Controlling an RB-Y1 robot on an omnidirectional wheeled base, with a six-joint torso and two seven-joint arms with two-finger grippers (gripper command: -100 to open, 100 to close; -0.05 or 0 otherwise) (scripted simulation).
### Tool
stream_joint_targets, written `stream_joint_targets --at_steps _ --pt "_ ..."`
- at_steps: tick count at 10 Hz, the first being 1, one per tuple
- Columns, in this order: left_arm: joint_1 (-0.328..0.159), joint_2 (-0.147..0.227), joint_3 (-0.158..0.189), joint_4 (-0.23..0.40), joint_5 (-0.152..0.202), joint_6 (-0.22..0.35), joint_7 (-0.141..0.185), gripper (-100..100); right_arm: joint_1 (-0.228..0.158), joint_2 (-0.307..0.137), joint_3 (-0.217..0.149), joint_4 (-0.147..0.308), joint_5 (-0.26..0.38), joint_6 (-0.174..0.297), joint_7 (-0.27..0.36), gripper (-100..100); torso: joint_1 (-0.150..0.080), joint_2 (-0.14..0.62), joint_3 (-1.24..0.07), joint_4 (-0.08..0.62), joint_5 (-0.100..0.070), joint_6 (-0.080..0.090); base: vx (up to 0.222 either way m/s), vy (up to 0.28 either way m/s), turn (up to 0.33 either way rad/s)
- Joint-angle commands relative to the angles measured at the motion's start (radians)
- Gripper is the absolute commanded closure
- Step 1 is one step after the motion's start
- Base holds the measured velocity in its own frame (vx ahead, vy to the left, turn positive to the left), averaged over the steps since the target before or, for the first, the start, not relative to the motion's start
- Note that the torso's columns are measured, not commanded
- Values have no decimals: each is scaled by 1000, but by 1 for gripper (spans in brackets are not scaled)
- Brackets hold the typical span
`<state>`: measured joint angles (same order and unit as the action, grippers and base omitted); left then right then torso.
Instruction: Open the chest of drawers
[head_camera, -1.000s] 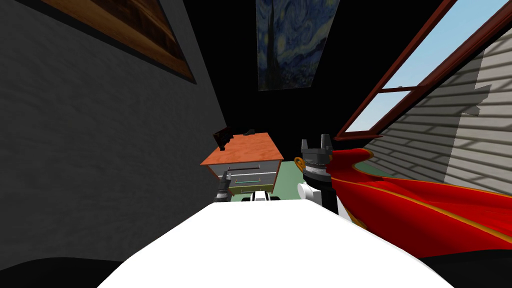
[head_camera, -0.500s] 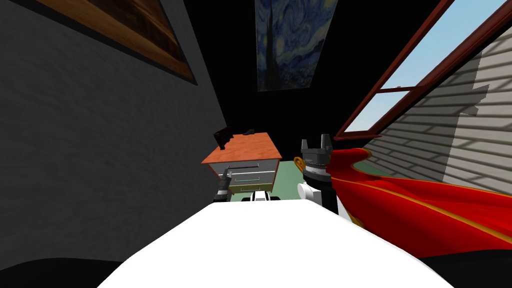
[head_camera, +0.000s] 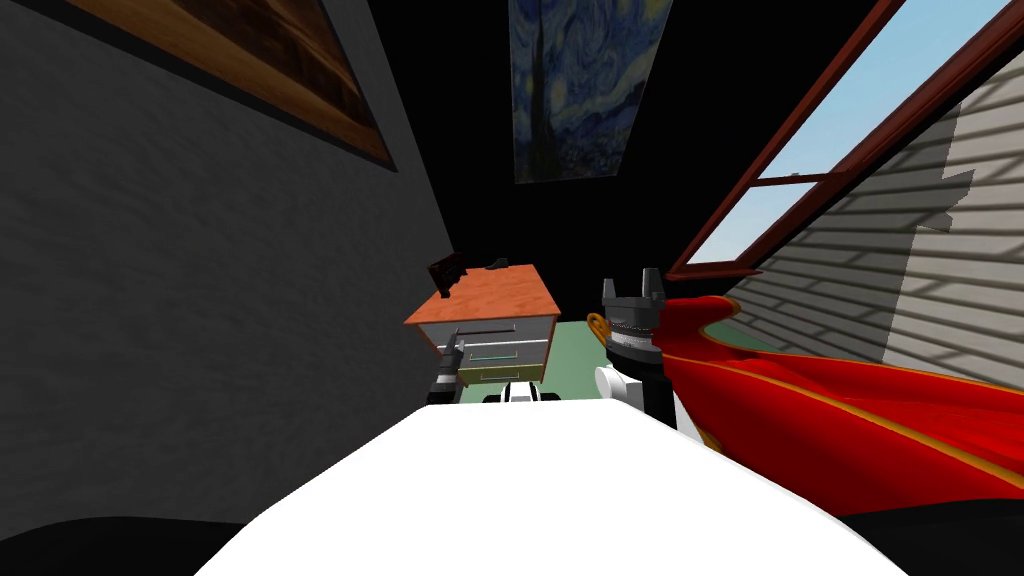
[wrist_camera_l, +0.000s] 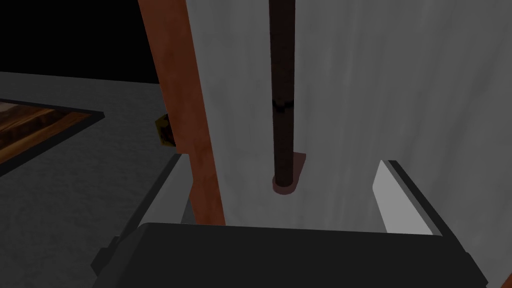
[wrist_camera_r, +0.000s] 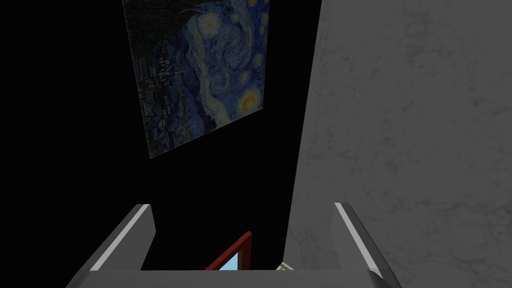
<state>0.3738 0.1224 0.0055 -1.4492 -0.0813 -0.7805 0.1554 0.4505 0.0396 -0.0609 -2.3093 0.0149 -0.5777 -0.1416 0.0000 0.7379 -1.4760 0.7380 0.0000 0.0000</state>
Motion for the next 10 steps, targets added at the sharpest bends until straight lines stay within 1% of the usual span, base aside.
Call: stream_joint_targets --at_steps 1,7,8,9,10 --pt "-6 -5 -4 -31 2 60 8 -100 0 0 0 0 0 0 0 0 0 0 0 0 0 0 -35 -21 8" --pt "-18 -27 -11 -93 8 180 26 -100 0 0 0 0 0 0 0 0 0 0 0 0 0 0 -31 -21 8" --pt "-17 -23 -10 -85 8 164 24 -100 0 0 0 0 0 0 0 0 0 0 0 0 0 0 -13 -9 2" --pt "-16 -18 -7 -118 8 199 31 -100 0 0 0 0 0 0 0 0 1 -1 0 0 0 0 39 -1 -15" --pt "-16 -16 -6 -128 9 209 33 -100 0 0 0 0 0 0 0 0 1 -3 -2 -1 0 0 71 -12 -13"
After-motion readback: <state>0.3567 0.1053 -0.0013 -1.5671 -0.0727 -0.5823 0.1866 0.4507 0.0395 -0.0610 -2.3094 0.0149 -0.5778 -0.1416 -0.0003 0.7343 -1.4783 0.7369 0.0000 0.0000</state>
